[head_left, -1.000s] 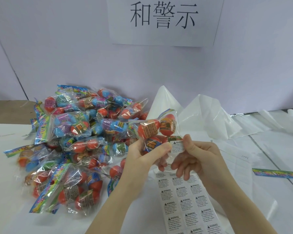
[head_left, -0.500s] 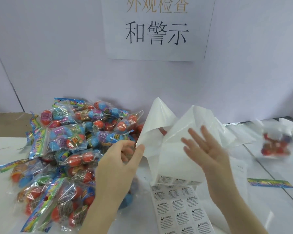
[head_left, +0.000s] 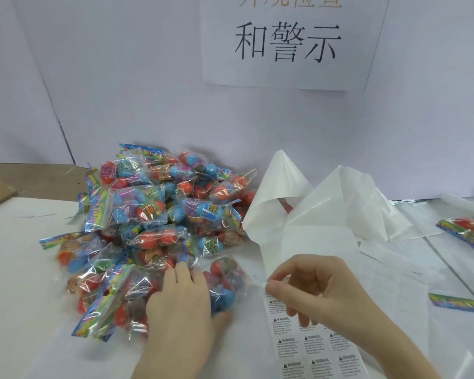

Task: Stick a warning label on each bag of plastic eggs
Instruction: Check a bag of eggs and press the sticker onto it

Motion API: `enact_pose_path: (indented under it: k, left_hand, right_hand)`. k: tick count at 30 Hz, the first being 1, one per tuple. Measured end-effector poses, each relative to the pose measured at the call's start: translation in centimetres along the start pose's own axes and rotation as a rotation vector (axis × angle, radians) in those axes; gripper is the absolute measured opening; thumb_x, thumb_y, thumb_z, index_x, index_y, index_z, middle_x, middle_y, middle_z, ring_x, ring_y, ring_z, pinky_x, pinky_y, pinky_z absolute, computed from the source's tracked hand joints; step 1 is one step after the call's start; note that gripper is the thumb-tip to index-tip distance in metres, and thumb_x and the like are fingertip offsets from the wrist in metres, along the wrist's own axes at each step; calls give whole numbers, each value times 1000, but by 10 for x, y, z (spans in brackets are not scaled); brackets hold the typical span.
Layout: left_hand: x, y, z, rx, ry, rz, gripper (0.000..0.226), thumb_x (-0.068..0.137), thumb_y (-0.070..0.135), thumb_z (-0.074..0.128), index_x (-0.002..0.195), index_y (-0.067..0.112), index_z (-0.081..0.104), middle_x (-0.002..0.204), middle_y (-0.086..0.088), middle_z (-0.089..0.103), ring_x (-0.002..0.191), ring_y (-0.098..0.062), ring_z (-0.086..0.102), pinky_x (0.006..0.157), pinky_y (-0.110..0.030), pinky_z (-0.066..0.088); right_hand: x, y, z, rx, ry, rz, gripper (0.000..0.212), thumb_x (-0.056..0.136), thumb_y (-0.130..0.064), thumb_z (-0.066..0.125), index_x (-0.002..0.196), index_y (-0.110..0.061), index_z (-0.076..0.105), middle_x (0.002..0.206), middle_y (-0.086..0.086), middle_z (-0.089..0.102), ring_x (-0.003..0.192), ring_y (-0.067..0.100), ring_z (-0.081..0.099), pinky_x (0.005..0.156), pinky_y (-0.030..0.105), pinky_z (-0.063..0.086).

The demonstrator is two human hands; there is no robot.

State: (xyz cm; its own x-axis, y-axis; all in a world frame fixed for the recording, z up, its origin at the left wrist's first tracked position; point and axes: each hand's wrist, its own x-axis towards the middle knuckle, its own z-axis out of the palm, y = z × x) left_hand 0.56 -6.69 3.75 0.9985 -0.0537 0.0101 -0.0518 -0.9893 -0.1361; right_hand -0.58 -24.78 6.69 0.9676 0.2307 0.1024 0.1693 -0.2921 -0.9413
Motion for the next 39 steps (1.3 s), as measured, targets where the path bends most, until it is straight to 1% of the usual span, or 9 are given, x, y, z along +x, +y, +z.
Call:
enact_pose_path:
  k: [9, 13, 16, 20, 23, 28, 31, 34, 39]
  left_hand:
    - [-2, 2, 4, -565, 669, -3, 41, 76, 42, 63, 55, 7, 53, 74, -4, 44, 65, -21, 43, 56, -34, 36]
    - [1, 12, -22, -1398, 594, -47, 41, 67, 63, 47, 66, 27, 67, 81, 14, 55, 79, 4, 52, 69, -4, 38]
    - [7, 17, -39, -1856, 277, 157, 21, 64, 53, 57, 65, 38, 72, 71, 16, 66, 66, 3, 58, 60, -12, 45]
    - [19, 14, -54, -1724, 89, 629, 16, 67, 39, 58, 68, 38, 74, 83, 19, 68, 75, 4, 60, 62, -14, 47]
    - [32, 10, -55, -1282, 54, 796, 27, 71, 29, 72, 94, 42, 68, 120, 17, 54, 103, 4, 53, 84, -8, 40]
    - [42, 19, -50, -1315, 143, 604, 59, 86, -5, 60, 116, 45, 49, 137, 21, 42, 121, 15, 40, 94, -7, 38]
    - [39, 33, -40, -1805, -6, 267, 34, 91, 26, 49, 124, 33, 52, 119, 6, 65, 102, -6, 65, 84, -25, 54]
    - [36, 36, -34, -1907, -318, 180, 71, 62, 65, 42, 110, 18, 65, 99, -6, 73, 74, -19, 71, 59, -33, 59]
    - [30, 39, -31, -1788, -220, 246, 48, 60, 37, 67, 98, 9, 64, 75, 0, 71, 54, -11, 64, 45, -21, 48]
  right_hand:
    - [1, 3, 8, 78, 79, 18, 9, 77, -22, 69, 69, -19, 70, 52, 5, 62, 41, 14, 53, 42, 20, 40]
    - [2, 1, 8, 198, 209, -15, 24, 69, -40, 66, 73, -17, 72, 56, 7, 63, 41, 16, 54, 40, 22, 42]
    - [4, -2, 5, 343, 264, -18, 29, 75, -46, 71, 88, -20, 69, 63, 10, 66, 43, 18, 56, 38, 23, 43]
    - [5, -2, -8, 769, 135, 146, 74, 64, -73, 44, 86, -7, 70, 63, 18, 63, 38, 21, 53, 34, 24, 42]
    - [5, -2, -22, 909, -27, 170, 85, 55, -79, 58, 86, -2, 74, 70, 21, 64, 41, 21, 57, 38, 25, 48]
    - [4, 1, -35, 963, 5, 65, 72, 43, -31, 85, 109, -8, 69, 94, 18, 69, 70, 27, 69, 54, 30, 57]
    - [4, 6, -36, 811, 105, 18, 60, 52, 0, 63, 108, -19, 70, 94, 15, 69, 75, 29, 68, 57, 31, 55]
    - [5, 11, -31, 605, 125, -38, 62, 54, 6, 52, 105, -25, 71, 98, 10, 69, 82, 23, 64, 63, 28, 54]
    - [4, 11, -25, 385, 197, -121, 46, 59, -4, 61, 94, -32, 74, 94, -1, 72, 80, 14, 64, 71, 25, 52]
